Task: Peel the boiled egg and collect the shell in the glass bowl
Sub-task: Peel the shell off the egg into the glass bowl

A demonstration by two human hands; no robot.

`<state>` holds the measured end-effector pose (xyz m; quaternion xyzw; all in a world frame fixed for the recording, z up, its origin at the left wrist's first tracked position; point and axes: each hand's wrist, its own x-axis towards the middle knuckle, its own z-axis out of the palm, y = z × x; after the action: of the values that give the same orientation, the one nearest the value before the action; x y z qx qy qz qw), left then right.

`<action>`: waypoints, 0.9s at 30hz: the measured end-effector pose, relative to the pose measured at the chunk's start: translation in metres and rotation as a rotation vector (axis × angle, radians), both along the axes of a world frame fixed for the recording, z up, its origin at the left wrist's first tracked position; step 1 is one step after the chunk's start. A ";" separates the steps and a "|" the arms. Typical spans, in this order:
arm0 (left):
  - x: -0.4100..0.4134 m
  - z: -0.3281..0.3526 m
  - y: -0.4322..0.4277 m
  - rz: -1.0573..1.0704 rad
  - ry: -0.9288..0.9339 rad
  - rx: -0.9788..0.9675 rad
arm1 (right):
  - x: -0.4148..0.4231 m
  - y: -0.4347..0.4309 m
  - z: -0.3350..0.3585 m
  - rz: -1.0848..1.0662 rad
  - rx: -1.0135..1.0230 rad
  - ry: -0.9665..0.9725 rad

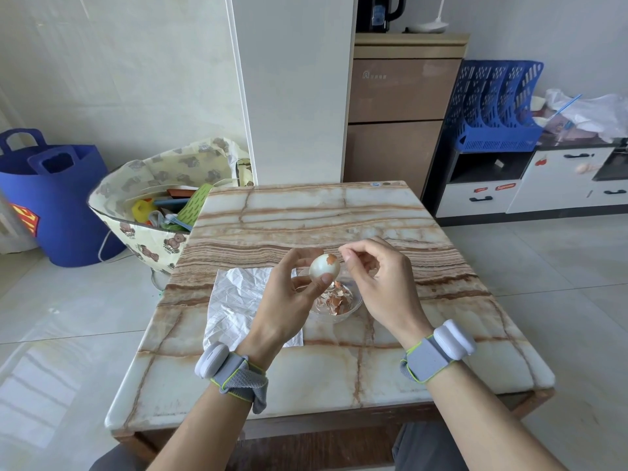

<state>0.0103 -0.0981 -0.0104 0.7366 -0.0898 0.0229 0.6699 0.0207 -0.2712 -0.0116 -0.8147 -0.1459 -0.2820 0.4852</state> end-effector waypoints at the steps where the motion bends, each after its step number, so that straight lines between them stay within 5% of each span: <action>1: 0.000 0.000 0.000 0.001 -0.003 -0.001 | 0.000 0.001 0.001 0.012 -0.004 -0.007; 27: 0.003 -0.004 0.004 0.003 -0.041 -0.006 | 0.005 -0.004 -0.016 -0.037 -0.023 0.091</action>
<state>0.0135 -0.0940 -0.0146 0.7343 -0.1022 0.0393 0.6700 0.0252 -0.2748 -0.0274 -0.8349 -0.1117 -0.2518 0.4766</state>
